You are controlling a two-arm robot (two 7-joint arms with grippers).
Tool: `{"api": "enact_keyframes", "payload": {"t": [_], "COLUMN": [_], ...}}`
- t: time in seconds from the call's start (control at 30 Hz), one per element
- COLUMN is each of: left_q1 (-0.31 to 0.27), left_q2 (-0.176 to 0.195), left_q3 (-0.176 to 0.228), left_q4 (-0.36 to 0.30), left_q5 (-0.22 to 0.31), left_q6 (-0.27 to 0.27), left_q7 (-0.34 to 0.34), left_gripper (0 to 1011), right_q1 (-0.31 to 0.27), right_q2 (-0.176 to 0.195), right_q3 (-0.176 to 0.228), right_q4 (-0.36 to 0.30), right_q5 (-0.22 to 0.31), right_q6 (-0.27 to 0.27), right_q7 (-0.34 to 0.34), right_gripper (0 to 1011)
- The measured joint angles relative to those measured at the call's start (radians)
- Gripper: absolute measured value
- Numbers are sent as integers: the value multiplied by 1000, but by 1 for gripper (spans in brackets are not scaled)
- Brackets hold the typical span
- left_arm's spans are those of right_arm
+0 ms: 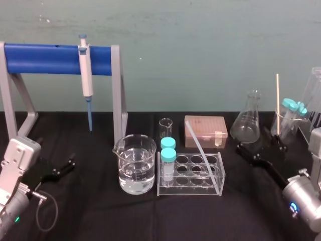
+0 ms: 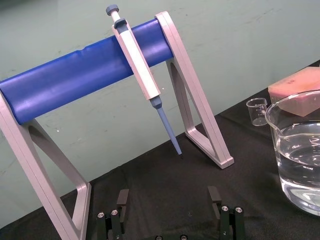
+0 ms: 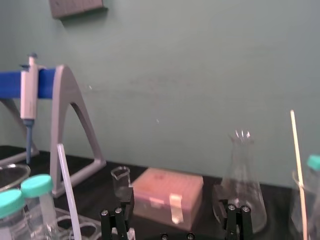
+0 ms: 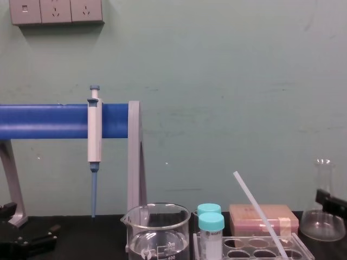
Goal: Pick up the stirring rod with one hand, then place it down.
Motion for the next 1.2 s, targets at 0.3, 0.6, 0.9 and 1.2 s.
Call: {"api": "enact_keyframes", "payload": {"t": [0.3, 0.6, 0.9, 1.2], "left_q1": [0, 0, 0, 0], "left_q2": [0, 0, 0, 0], "left_q3": [0, 0, 0, 0], "left_q4": [0, 0, 0, 0], "left_q5": [0, 0, 0, 0], "left_q6": [0, 0, 0, 0], "left_q7": [0, 0, 0, 0], "left_gripper": [1000, 1000, 1000, 1000], "right_q1": [-9, -9, -10, -10], "right_q2": [1, 1, 1, 1], "right_q3": [7, 7, 7, 7], "right_q4": [-3, -5, -6, -6], "right_q5": [0, 0, 0, 0], "right_q6": [34, 32, 31, 30], "right_q7": [-3, -4, -4, -5], "right_gripper": [1000, 1000, 1000, 1000]}}
